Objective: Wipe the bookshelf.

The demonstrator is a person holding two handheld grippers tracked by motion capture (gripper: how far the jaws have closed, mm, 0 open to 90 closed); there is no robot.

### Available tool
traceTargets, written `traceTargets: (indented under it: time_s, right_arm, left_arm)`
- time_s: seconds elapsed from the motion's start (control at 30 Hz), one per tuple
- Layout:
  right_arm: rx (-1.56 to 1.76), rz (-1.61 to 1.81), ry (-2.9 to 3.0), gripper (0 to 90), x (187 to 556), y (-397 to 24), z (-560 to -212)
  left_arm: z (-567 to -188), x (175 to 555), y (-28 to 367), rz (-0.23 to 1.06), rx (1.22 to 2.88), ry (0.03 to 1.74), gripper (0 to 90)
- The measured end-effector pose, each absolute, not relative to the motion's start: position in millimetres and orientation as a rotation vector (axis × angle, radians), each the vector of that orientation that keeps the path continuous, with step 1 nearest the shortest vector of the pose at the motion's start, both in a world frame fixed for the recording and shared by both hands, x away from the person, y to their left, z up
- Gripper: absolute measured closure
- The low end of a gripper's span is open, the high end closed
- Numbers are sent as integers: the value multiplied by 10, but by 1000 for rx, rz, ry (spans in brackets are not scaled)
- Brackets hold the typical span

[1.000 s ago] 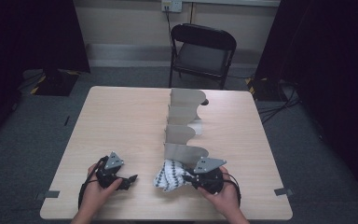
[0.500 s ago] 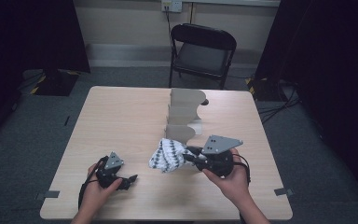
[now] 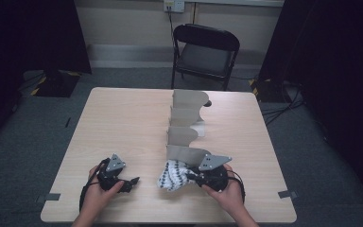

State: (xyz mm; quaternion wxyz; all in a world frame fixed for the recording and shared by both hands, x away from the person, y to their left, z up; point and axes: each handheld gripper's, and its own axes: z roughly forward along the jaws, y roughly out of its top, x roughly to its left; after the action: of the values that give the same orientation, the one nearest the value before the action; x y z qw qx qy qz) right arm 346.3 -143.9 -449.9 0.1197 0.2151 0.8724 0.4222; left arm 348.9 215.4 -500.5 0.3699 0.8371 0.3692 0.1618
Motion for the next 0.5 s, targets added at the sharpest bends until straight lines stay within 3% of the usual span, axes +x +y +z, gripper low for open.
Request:
traceTargets:
  time_s: [0.5]
  right_arm:
    - [679,1203,2604,755,3482,-1555,-4912]
  left_arm:
    - [-5007,3488,2152,414,2143,950,152]
